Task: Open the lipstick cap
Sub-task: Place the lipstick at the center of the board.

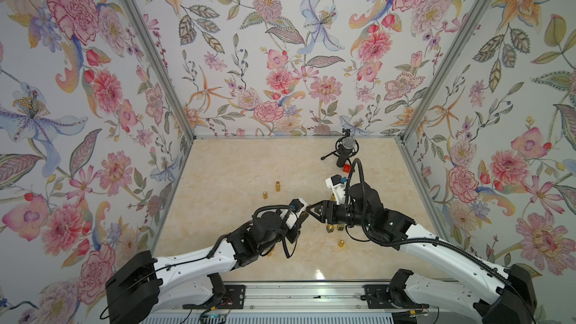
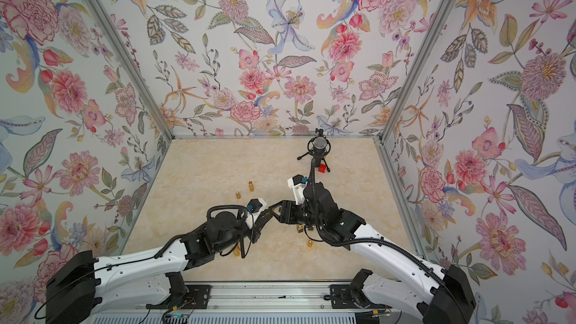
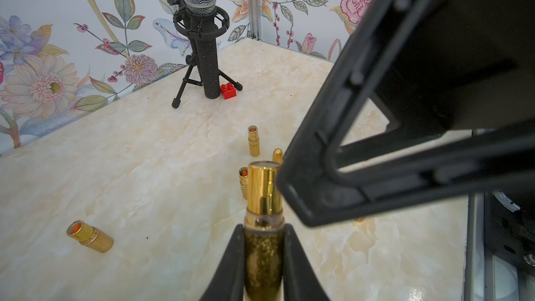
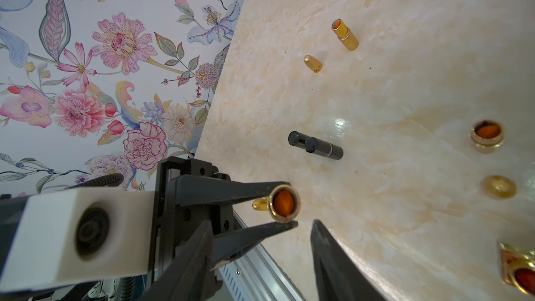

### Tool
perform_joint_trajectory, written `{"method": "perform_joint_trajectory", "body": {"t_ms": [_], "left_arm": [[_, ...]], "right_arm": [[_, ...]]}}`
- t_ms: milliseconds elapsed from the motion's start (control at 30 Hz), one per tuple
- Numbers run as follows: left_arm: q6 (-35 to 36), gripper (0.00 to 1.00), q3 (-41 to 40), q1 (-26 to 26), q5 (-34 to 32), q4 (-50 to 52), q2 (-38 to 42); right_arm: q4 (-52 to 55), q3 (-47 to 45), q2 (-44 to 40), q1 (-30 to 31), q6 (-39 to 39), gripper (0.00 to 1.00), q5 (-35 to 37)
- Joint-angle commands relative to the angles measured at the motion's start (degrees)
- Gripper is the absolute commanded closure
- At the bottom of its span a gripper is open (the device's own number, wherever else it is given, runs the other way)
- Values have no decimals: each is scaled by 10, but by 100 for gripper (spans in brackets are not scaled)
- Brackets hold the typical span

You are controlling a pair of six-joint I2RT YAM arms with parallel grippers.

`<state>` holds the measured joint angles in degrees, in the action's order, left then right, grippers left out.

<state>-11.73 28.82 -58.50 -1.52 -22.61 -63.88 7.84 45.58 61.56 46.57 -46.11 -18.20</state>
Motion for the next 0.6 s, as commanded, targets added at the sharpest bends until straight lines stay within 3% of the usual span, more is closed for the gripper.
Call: {"method": "perform_joint_trajectory", "body": {"t_ms": [0,567], "left_arm": [[7,92,17,7,18,-11,-3],[10,92,24,7,37,2,-5]], "right_arm": [[-23,20,11,0,-3,48,0],[-34,17,32,7,22,68,24]]}}
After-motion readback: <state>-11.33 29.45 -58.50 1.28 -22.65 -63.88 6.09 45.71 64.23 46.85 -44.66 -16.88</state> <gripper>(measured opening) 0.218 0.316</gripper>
